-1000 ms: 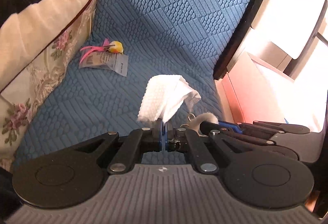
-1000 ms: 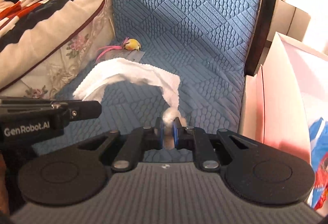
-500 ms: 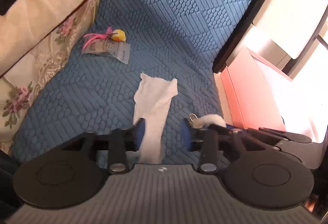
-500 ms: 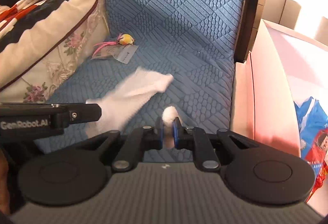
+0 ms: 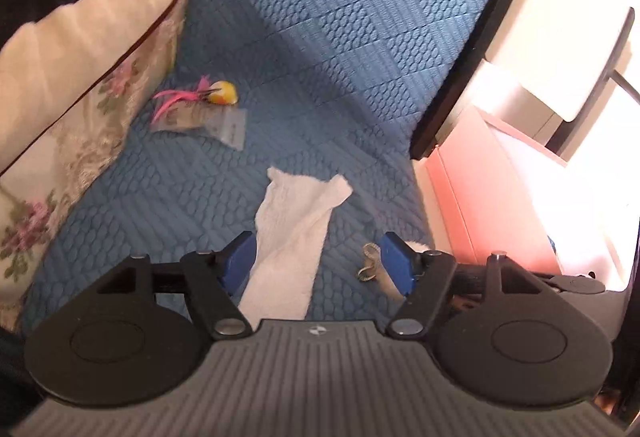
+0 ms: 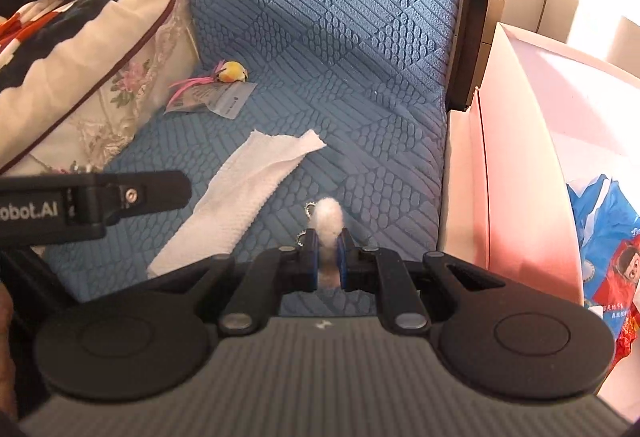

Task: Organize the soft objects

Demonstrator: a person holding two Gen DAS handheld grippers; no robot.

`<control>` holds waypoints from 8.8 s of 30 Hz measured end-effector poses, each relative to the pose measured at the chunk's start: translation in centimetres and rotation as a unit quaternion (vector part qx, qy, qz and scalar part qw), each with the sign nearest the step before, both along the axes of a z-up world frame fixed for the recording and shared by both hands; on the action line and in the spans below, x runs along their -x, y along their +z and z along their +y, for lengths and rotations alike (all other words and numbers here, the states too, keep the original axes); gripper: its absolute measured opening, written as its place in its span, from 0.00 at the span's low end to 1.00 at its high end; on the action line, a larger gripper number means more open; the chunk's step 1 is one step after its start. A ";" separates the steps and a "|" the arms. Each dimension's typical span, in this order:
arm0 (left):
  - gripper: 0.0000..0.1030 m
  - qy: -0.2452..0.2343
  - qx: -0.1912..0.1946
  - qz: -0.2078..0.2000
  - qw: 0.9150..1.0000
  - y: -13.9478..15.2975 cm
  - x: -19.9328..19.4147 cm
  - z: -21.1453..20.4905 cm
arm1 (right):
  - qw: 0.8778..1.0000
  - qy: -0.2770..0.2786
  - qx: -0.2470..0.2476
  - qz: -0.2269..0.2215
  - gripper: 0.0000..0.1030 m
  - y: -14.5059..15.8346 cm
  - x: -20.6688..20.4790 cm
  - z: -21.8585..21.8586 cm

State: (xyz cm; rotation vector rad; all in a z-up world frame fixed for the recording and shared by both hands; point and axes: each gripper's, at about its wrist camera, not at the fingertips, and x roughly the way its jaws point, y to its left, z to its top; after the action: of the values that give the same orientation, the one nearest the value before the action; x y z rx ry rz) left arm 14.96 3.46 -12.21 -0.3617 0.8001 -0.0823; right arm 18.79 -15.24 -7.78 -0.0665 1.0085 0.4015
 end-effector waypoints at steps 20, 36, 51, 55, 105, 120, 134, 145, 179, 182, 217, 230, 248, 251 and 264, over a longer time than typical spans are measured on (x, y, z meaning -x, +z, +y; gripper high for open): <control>0.58 -0.029 -0.111 0.040 0.993 -4.8 -3.0 -1.8 | 0.999 -0.021 0.015 0.033 0.13 -2.2 -1.1 -0.5; 0.10 -0.017 -0.101 0.067 0.992 -6.2 -3.1 -1.5 | 0.999 -0.018 0.008 0.029 0.13 -2.2 -1.1 -0.3; 0.09 -0.012 0.012 0.019 1.000 -1.2 -0.6 0.3 | 0.999 -0.029 -0.016 -0.003 0.12 1.7 0.0 0.1; 0.08 -0.013 0.020 0.021 1.000 -0.7 -0.3 0.4 | 0.999 -0.035 -0.019 -0.004 0.11 2.5 0.8 -0.1; 0.09 -0.084 0.102 -0.008 0.991 14.8 -4.6 -13.4 | 0.984 -0.106 -0.028 -0.141 0.11 19.8 -1.9 -15.7; 0.09 -0.146 0.069 0.061 0.985 9.3 -6.1 -20.3 | 0.984 -0.172 0.023 -0.049 0.11 12.5 -0.8 -22.1; 0.13 -0.169 0.062 0.080 0.980 7.4 -5.8 -22.8 | 0.980 -0.200 0.016 0.009 0.13 7.7 1.0 -24.5; 0.50 -0.147 0.032 0.001 0.989 11.9 -4.3 -20.4 | 0.976 -0.216 -0.021 -0.014 0.34 10.0 0.9 -25.0; 0.50 -0.021 -0.039 -0.098 0.994 17.2 4.1 -6.2 | 0.990 -0.056 -0.079 -0.102 0.34 16.1 1.7 -11.5; 0.50 -0.015 -0.040 -0.089 0.995 16.3 4.2 -5.3 | 0.991 -0.050 -0.079 -0.091 0.34 15.2 1.7 -10.5; 0.52 0.031 -0.053 -0.010 0.998 4.3 -1.4 3.0 | 0.996 0.035 -0.076 -0.018 0.34 6.3 0.5 -0.1; 0.52 0.026 -0.051 0.011 0.998 1.4 -9.3 4.7 | 0.994 0.072 -0.078 -0.011 0.34 3.2 -3.6 3.7; 0.53 0.049 -0.032 0.064 0.996 -2.6 -19.5 8.5 | 0.986 0.128 -0.105 -0.020 0.34 -1.3 -10.4 9.8; 0.53 0.045 -0.035 0.075 0.996 -3.4 -20.9 8.6 | 0.984 0.142 -0.105 -0.024 0.34 -2.0 -11.3 11.0; 0.53 0.024 -0.042 0.125 0.991 -7.1 -24.3 9.2 | 0.969 0.237 -0.061 -0.028 0.34 -6.0 -13.5 15.2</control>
State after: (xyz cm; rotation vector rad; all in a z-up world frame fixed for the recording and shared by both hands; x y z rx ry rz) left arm 39.31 12.67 -19.26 -0.3147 1.0387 0.0428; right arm 32.32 -0.02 -13.81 -0.2099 0.9058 0.8928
